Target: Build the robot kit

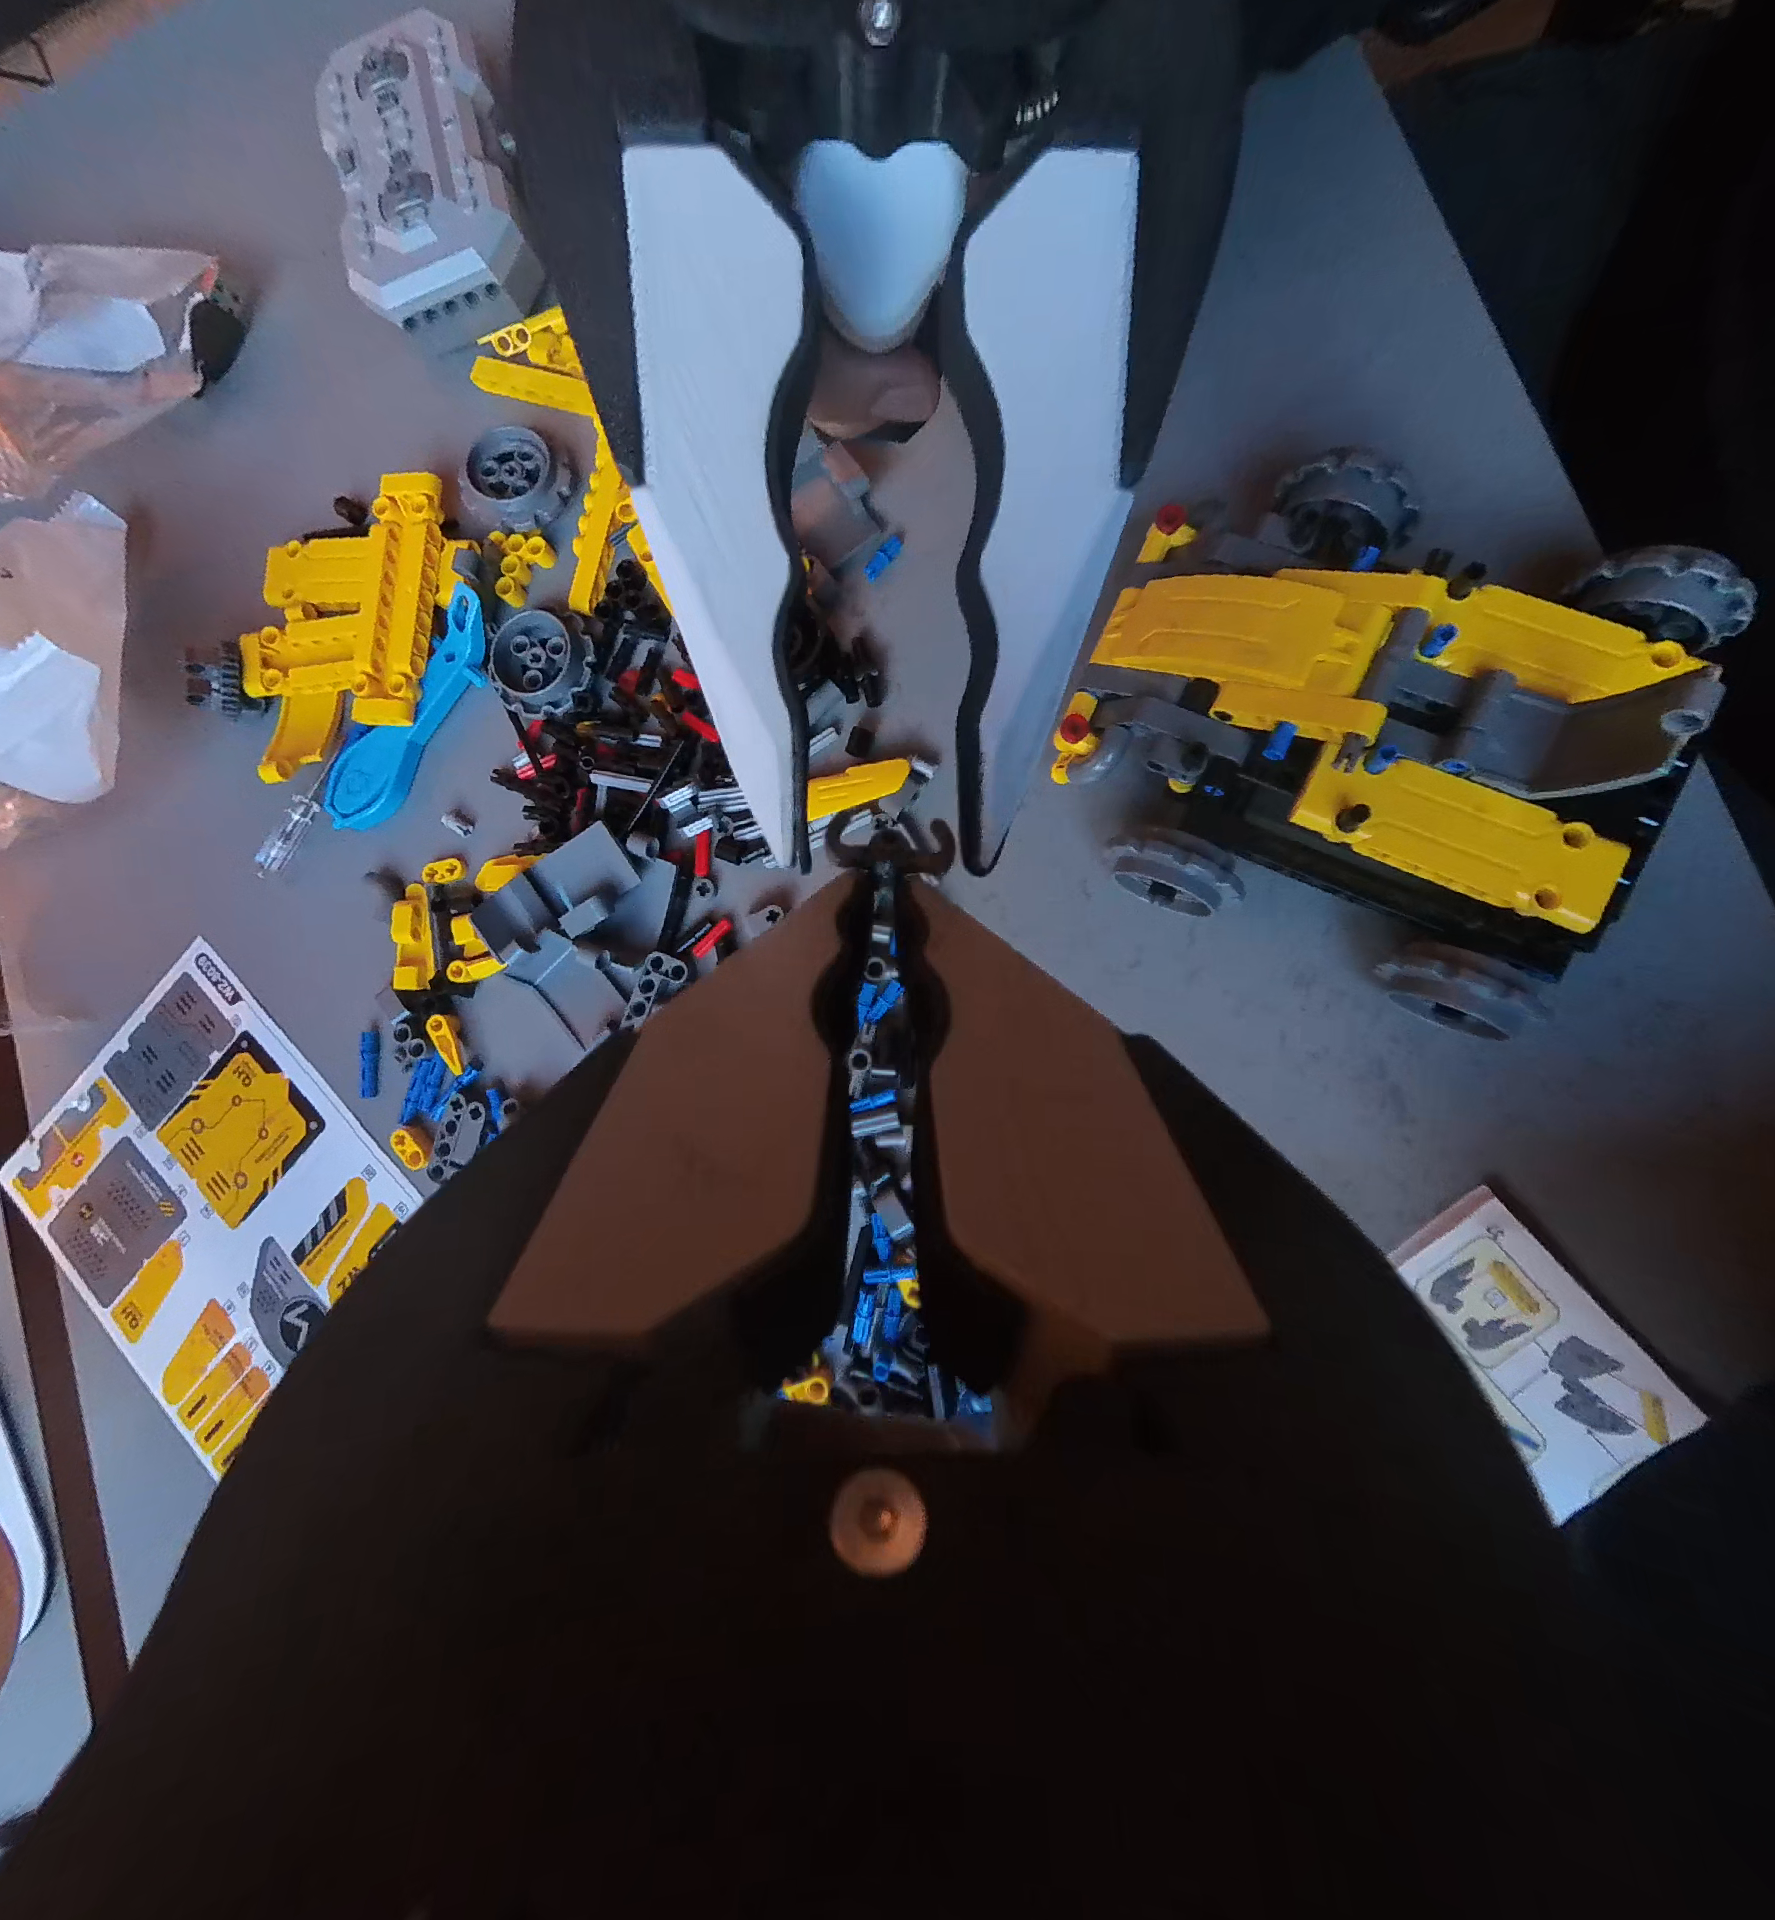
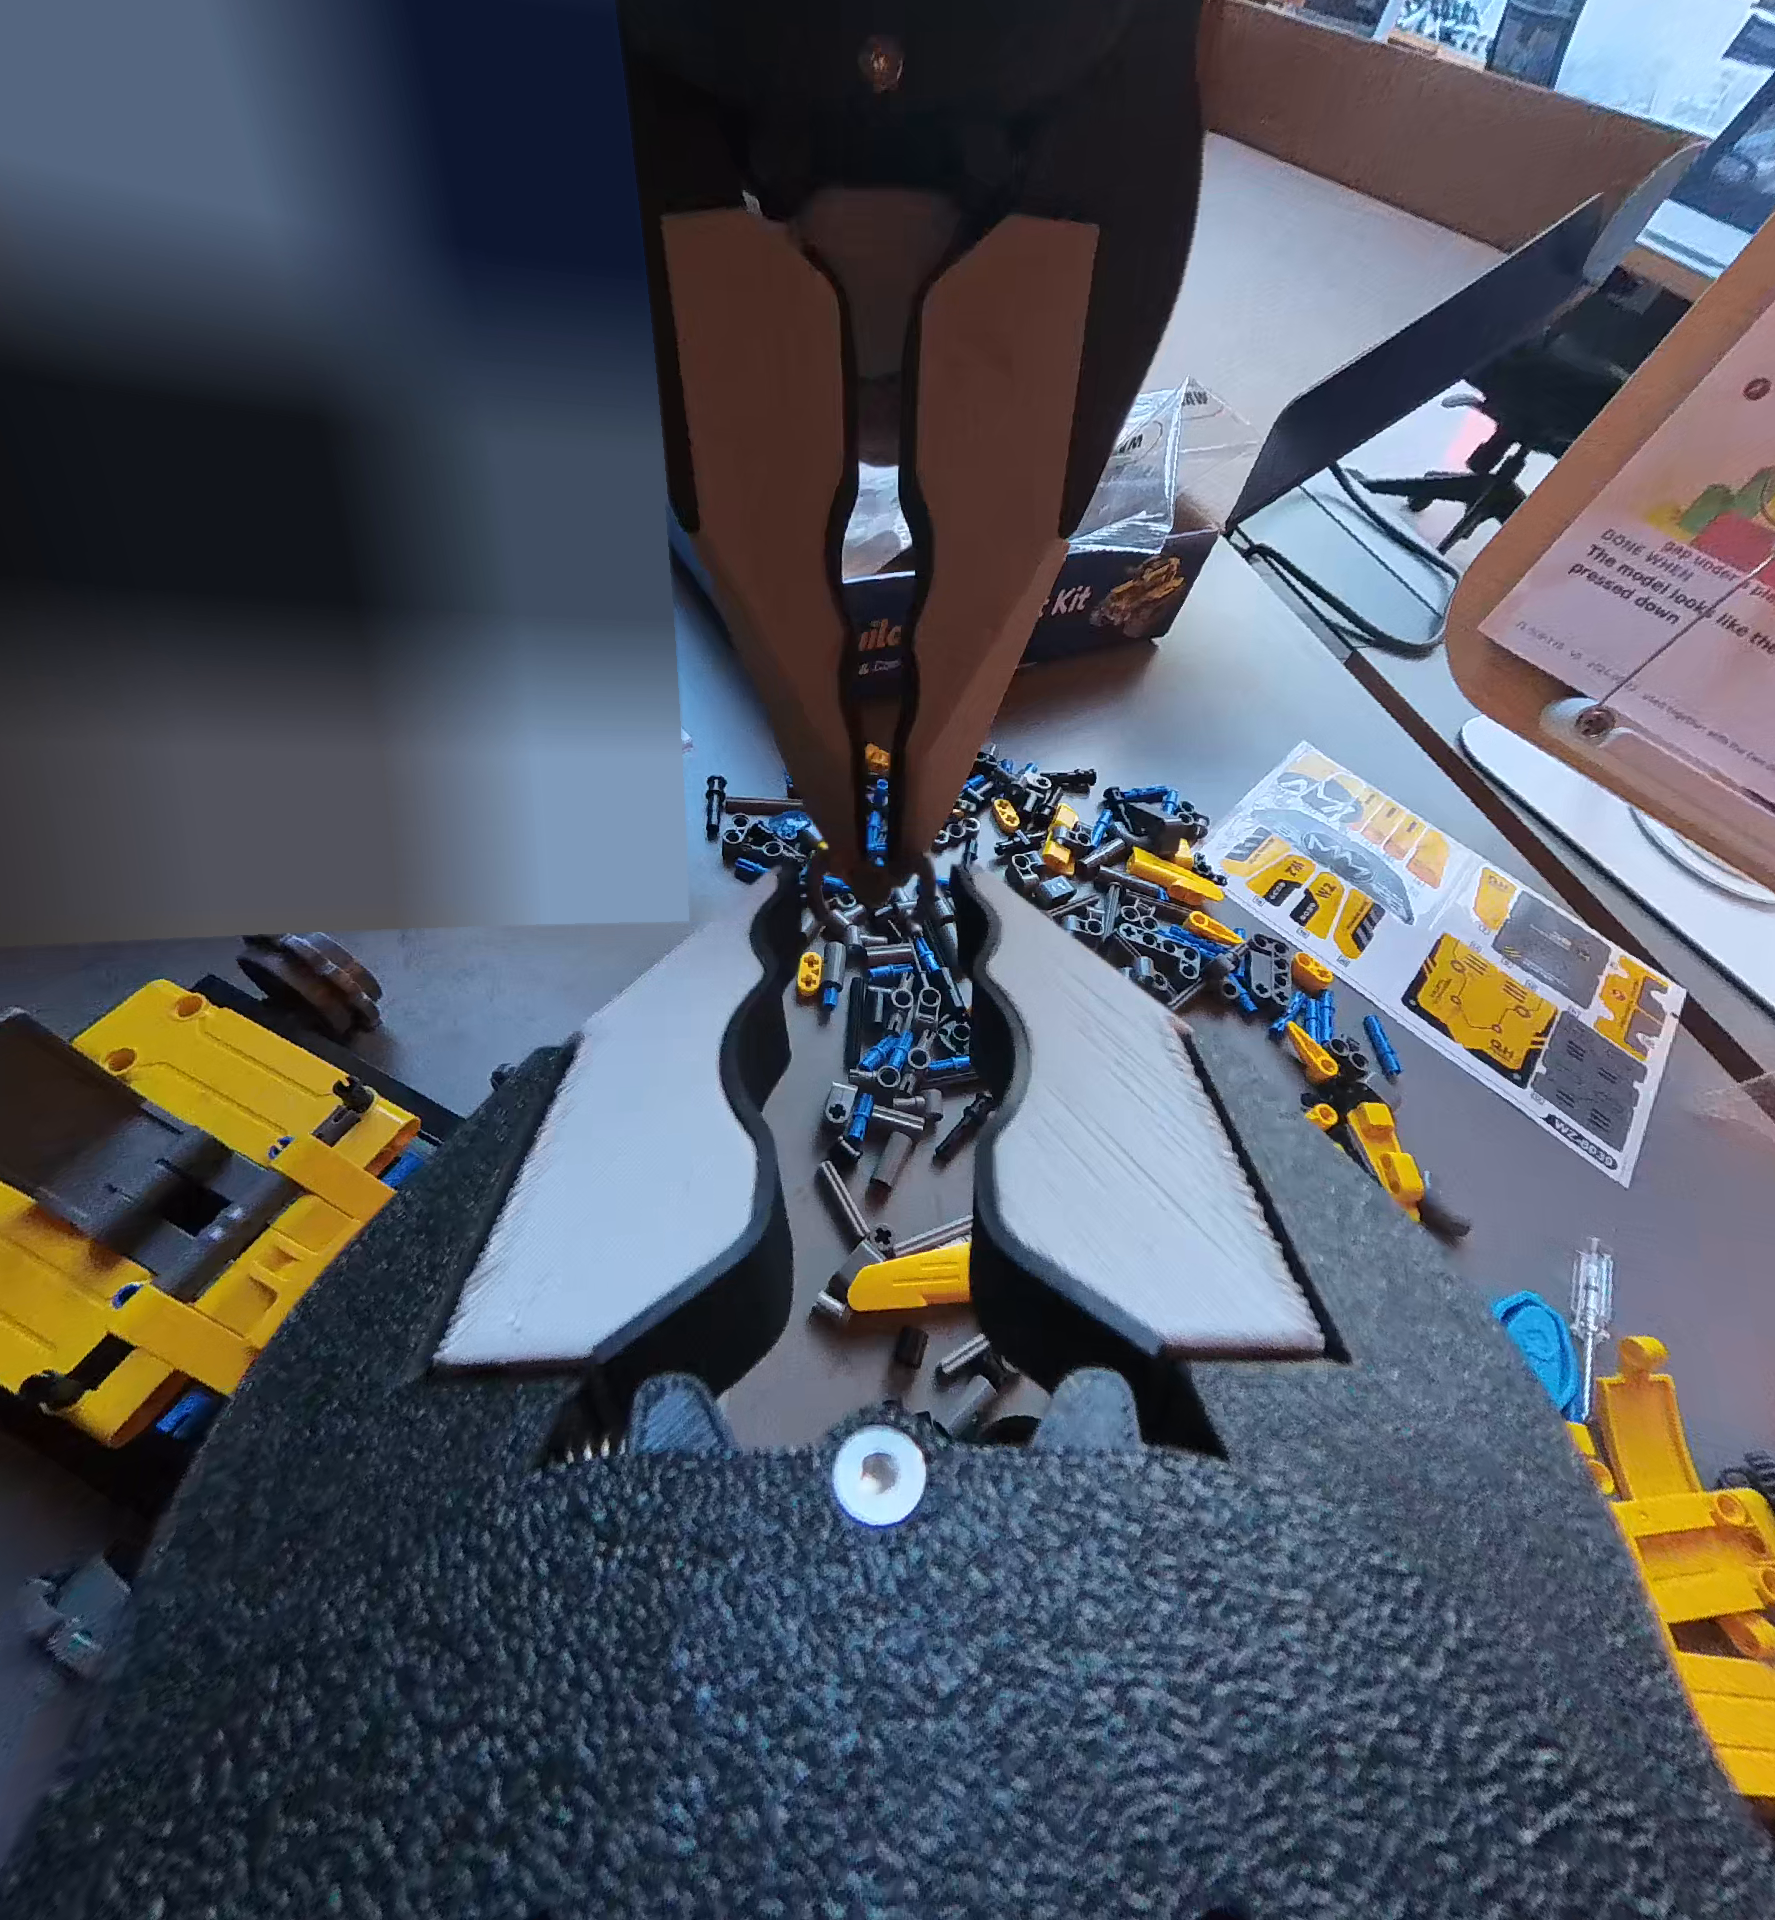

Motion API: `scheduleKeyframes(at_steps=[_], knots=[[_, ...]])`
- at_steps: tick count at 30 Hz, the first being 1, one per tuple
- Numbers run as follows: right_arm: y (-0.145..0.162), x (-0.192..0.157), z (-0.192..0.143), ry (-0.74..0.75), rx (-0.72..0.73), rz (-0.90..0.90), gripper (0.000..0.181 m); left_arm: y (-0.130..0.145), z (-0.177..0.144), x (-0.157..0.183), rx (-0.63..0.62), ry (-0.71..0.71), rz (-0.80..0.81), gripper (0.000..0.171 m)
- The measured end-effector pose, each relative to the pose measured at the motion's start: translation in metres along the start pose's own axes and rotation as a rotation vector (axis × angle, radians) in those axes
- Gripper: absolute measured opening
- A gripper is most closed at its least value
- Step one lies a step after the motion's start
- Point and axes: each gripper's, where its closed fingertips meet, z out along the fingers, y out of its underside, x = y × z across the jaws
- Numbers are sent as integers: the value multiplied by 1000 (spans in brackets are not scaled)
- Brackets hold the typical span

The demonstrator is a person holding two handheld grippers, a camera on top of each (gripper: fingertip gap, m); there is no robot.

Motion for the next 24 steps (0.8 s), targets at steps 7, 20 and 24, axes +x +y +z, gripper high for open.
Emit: scheduleKeyframes(at_steps=[7, 20, 24], knots=[[1, -2, 1, 5, -5, -23, 24, 2, 2, 0, -13, 9, -21, 0], [12, 25, -23, 106, -62, -2, 23, 14, -6, -13, -30, -57, -92, 13], [25, 35, -77, 157, -114, 59, 23, 7, -16, -18, -4, -114, -73, 15]])
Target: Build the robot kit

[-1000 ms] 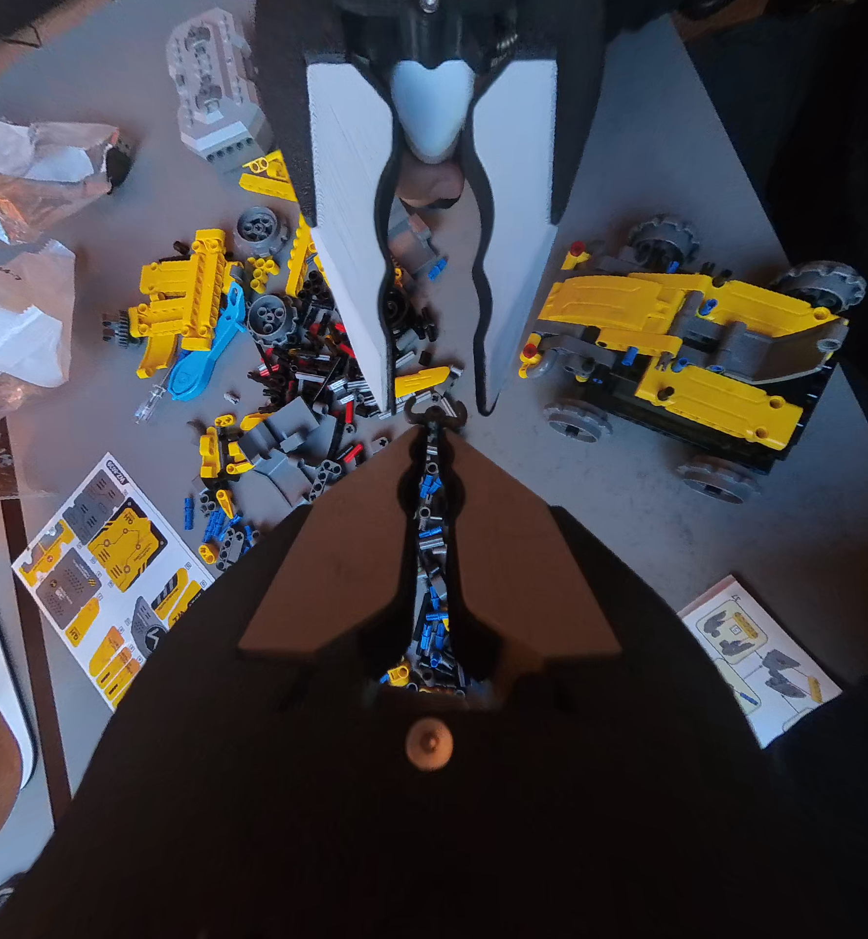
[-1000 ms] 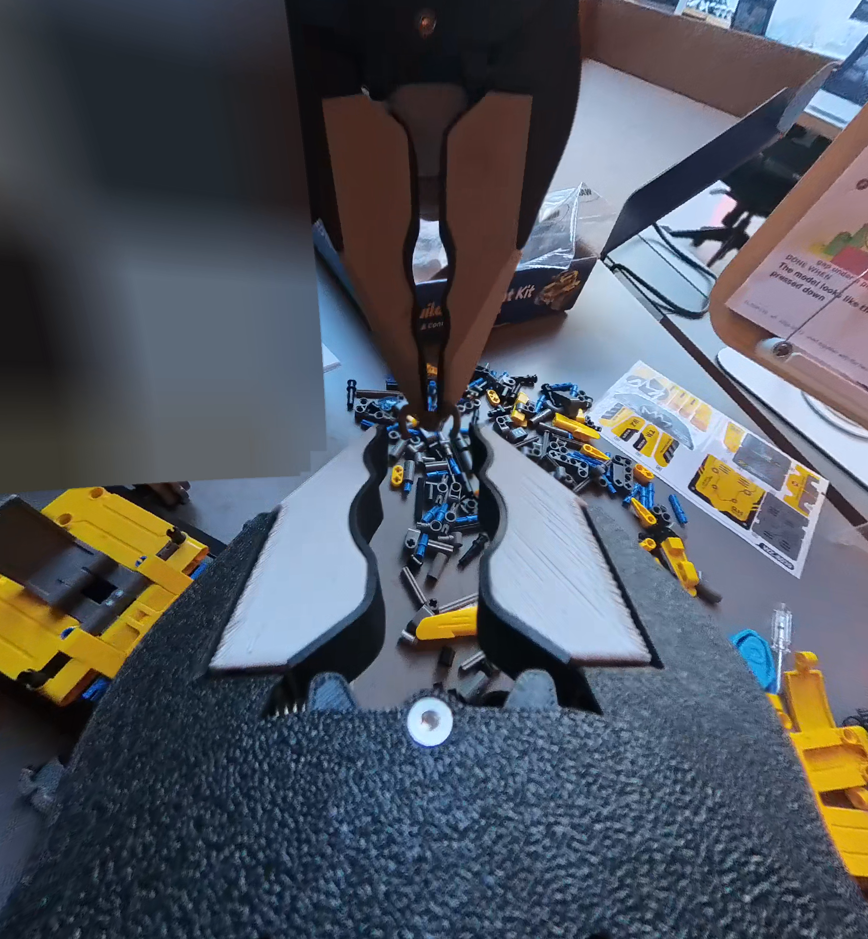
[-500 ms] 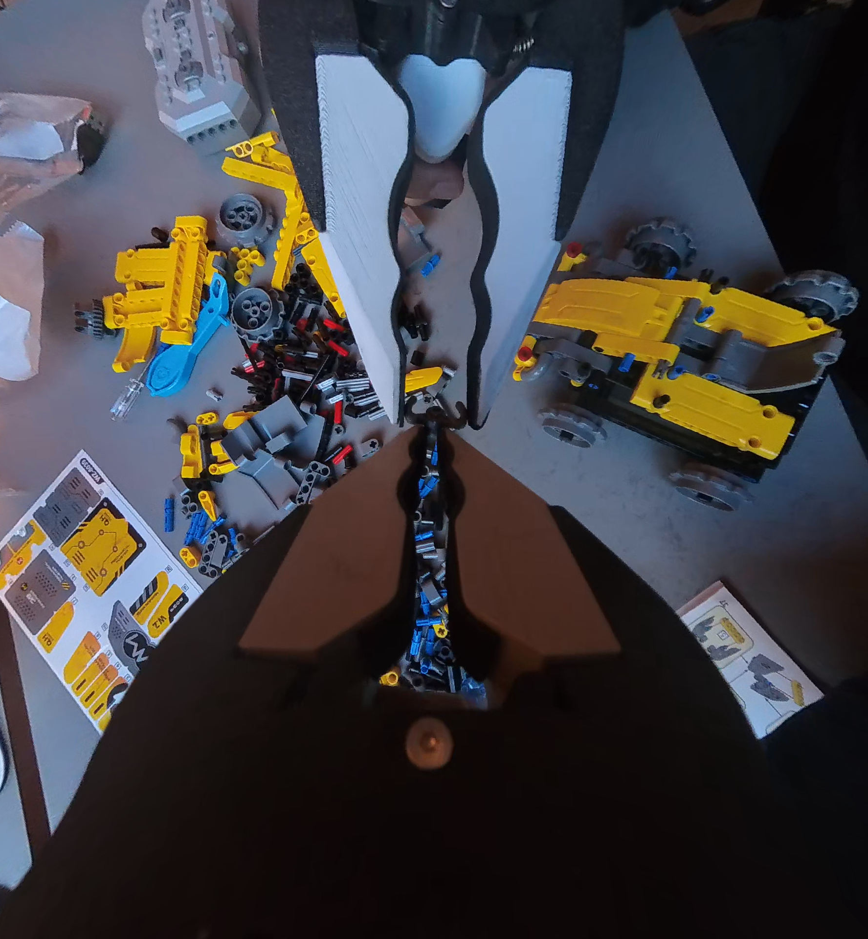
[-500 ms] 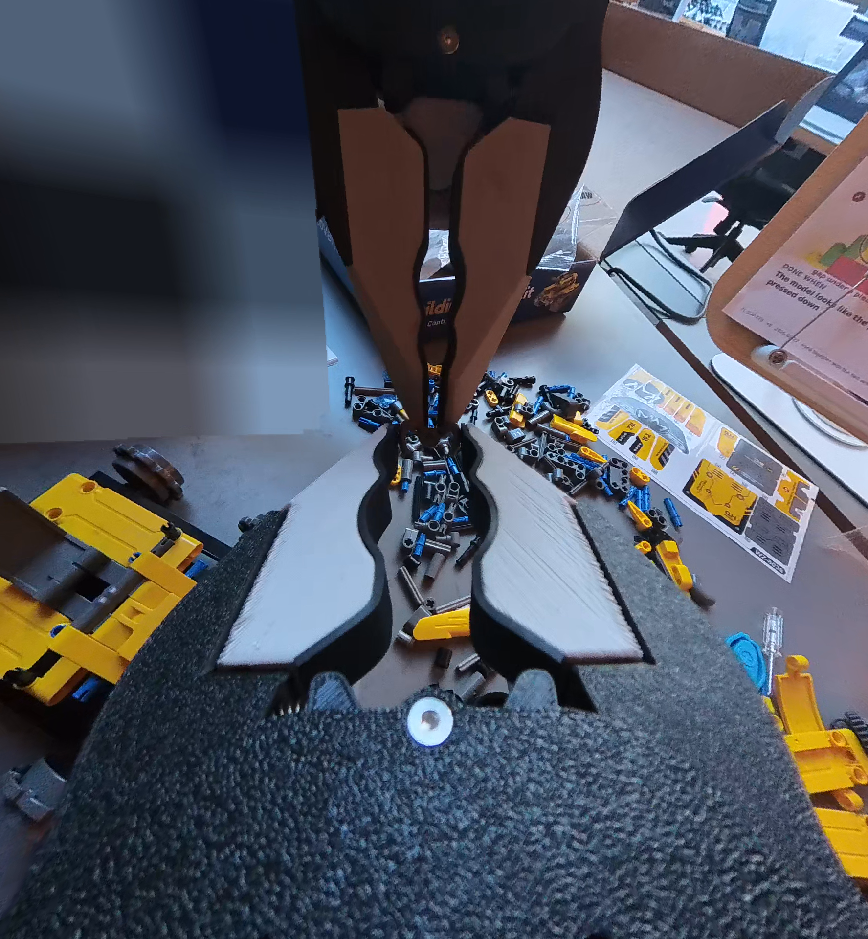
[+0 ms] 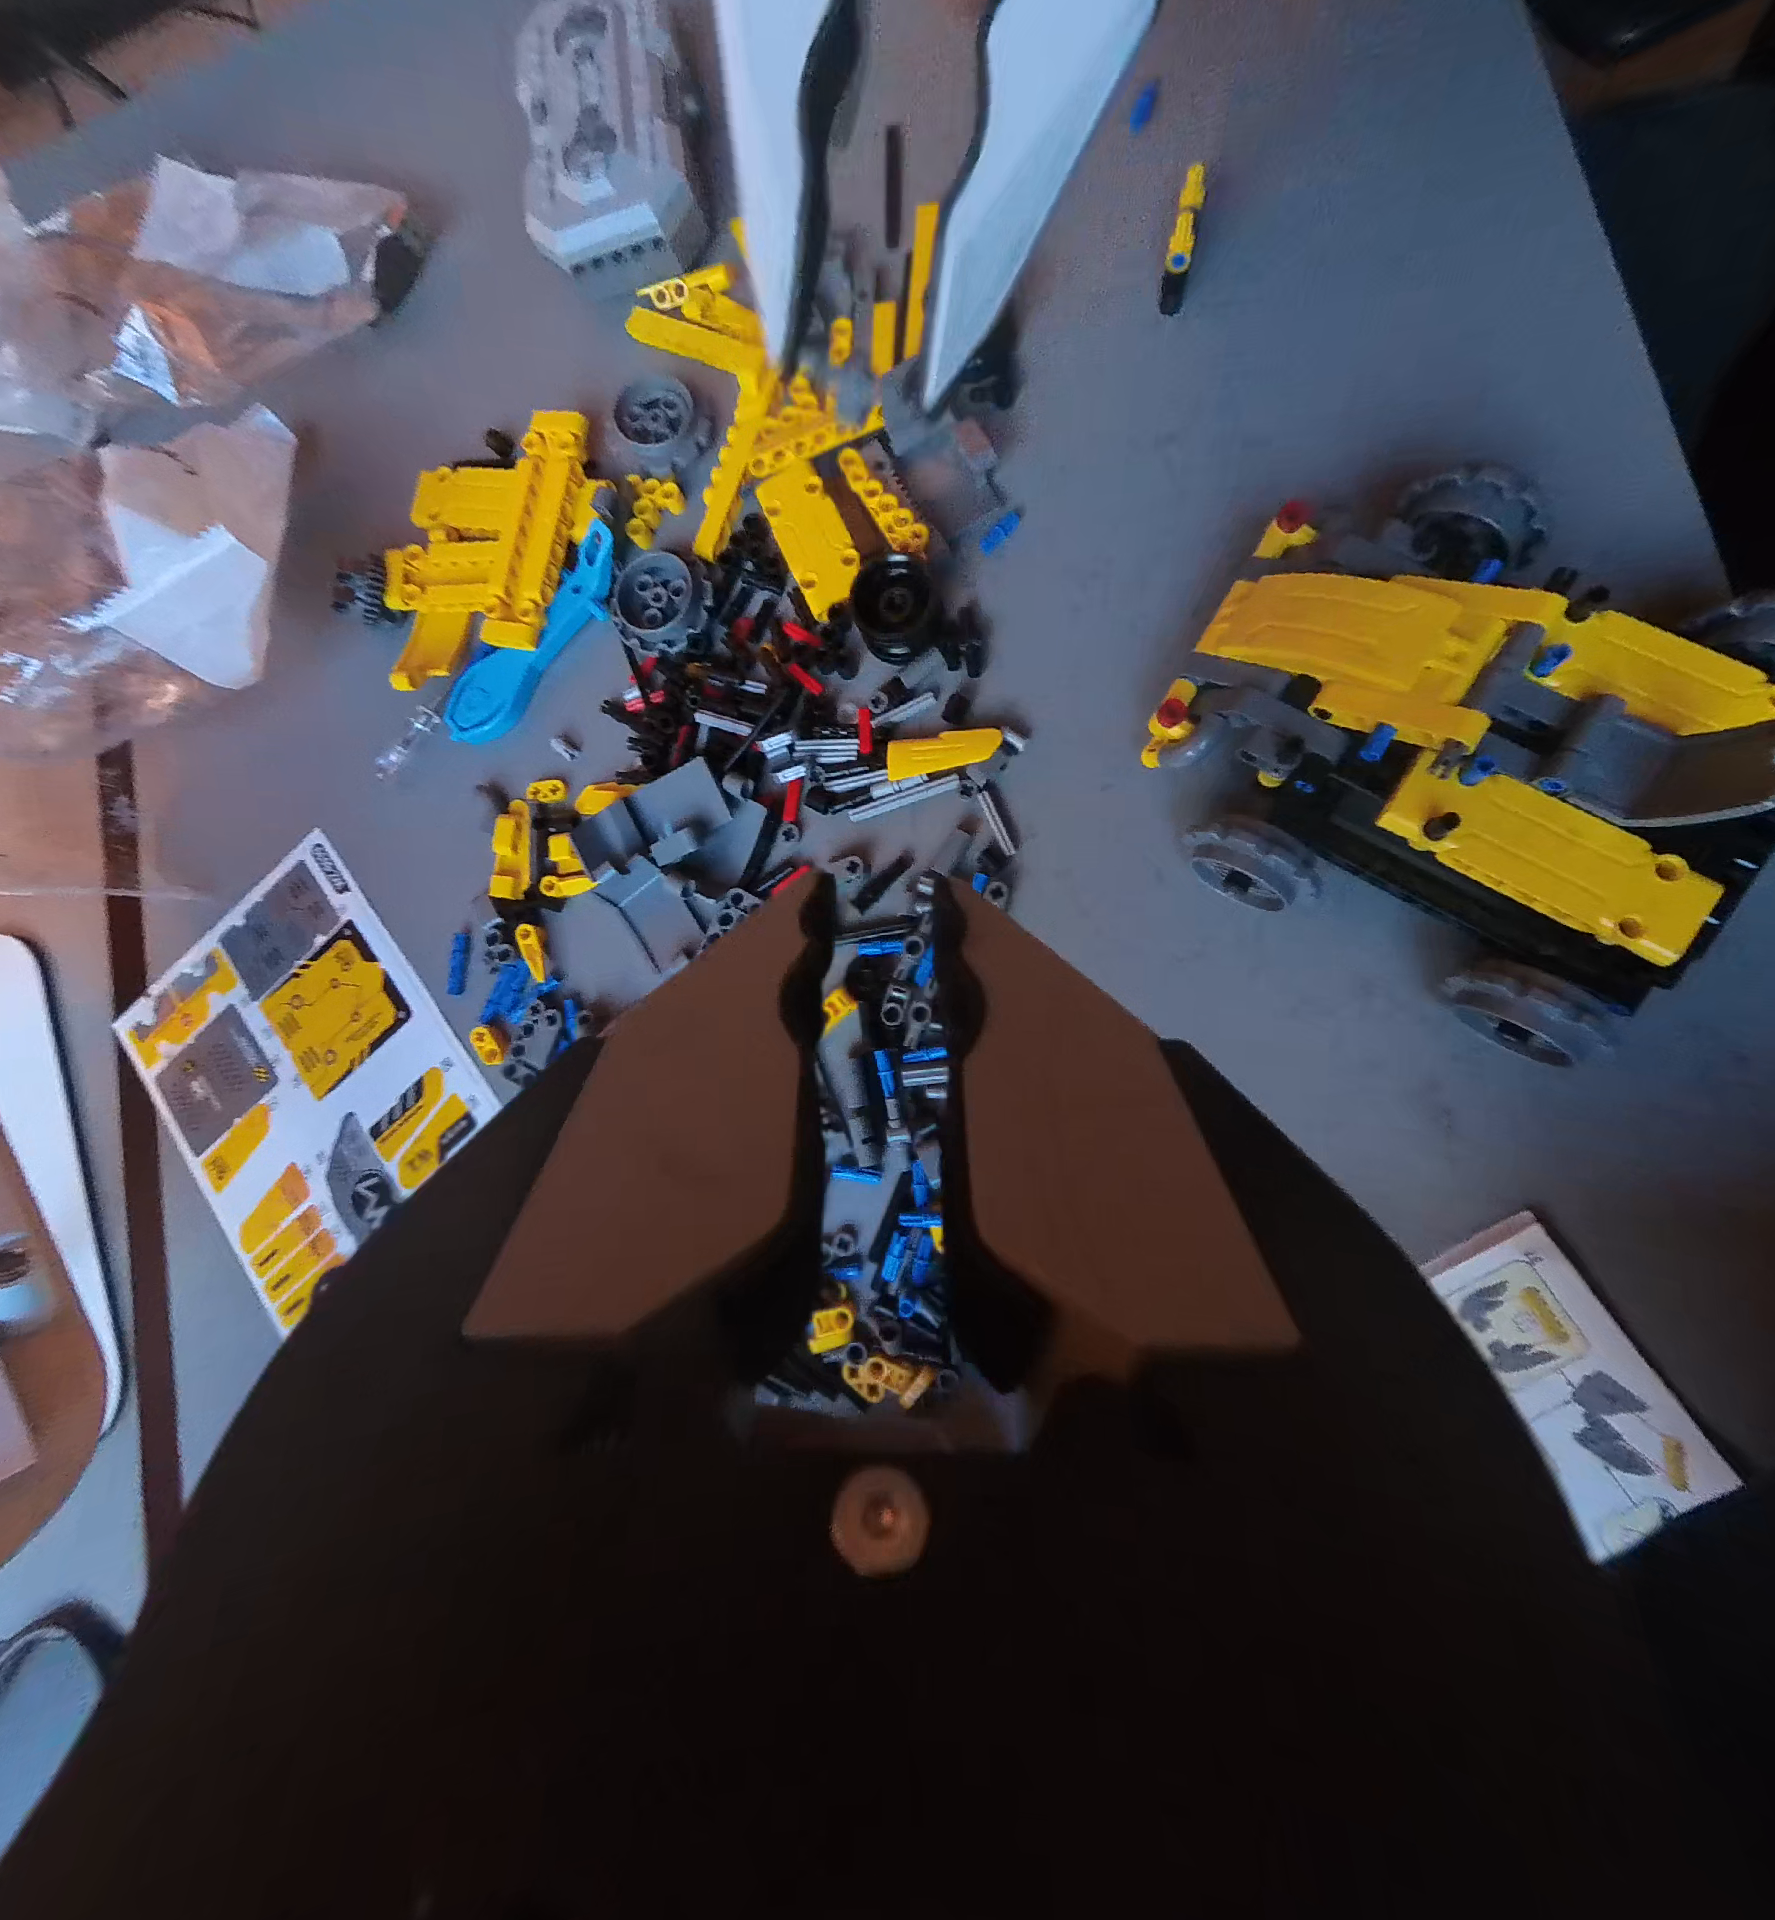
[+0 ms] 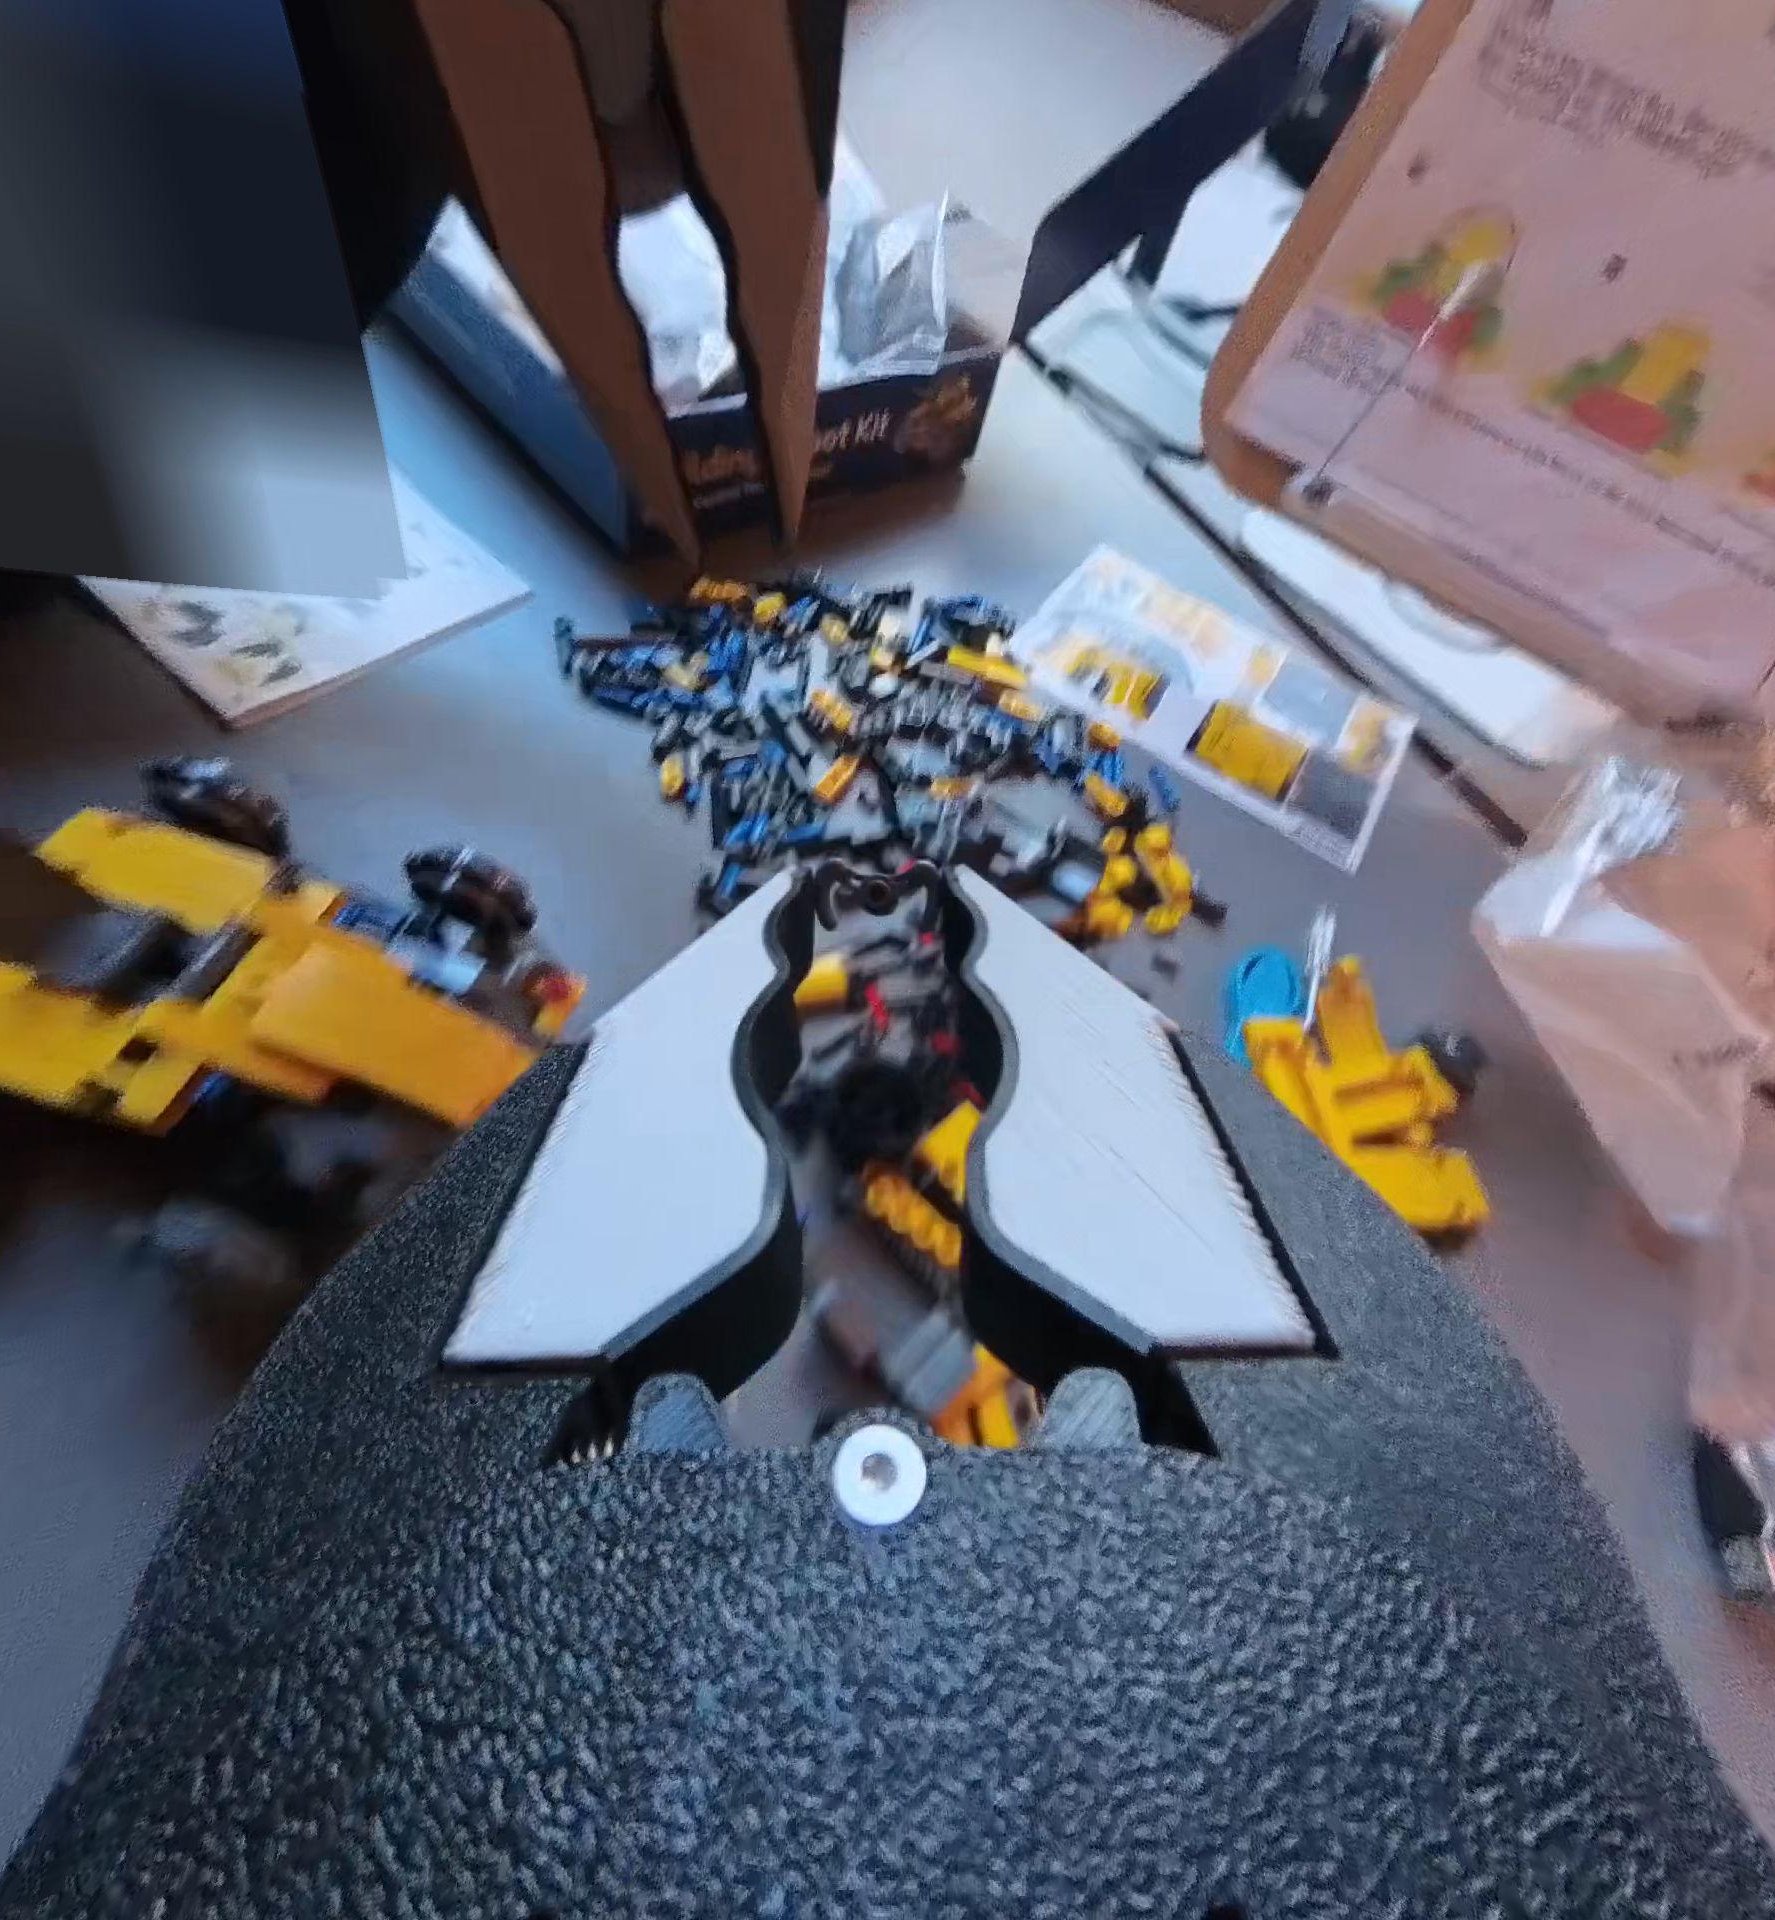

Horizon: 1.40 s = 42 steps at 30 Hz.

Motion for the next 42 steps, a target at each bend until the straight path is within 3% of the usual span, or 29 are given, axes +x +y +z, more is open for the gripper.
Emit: scheduleKeyframes(at_steps=[6, 8, 11, 16, 26, 30, 33, 35, 37, 42], knots=[[59, -28, -57, -92, -185, 113, 23, 6, 1, 0, -45, -11, -3, 14], [71, -49, -58, -134, -221, 139, 23, 8, 1, -1, -56, -16, -10, 14], [100, -71, -51, -119, -352, 37, 24, 9, 2, 1, -76, -23, -5, 14], [140, -82, -44, -75, -513, -76, 24, 15, 2, 3, -110, -22, -21, 16], [120, -81, -64, -35, -430, -101, 32, 6, -15, -16, -74, -146, -62, 15], [90, -67, -75, 28, -280, -77, 32, -13, -59, -50, 34, -417, -163, 15], [60, -59, -78, 73, -92, -33, 31, -20, -106, -80, 121, -712, -338, 15], [47, -58, -75, 80, 1, -17, 31, -20, -124, -83, 195, -824, -442, 16], [38, -56, -65, 89, 59, -5, 30, -10, -132, -74, 236, -878, -472, 9], [21, -56, -25, 62, 110, 17, 29, 35, -117, -37, 295, -801, -522, 1]])
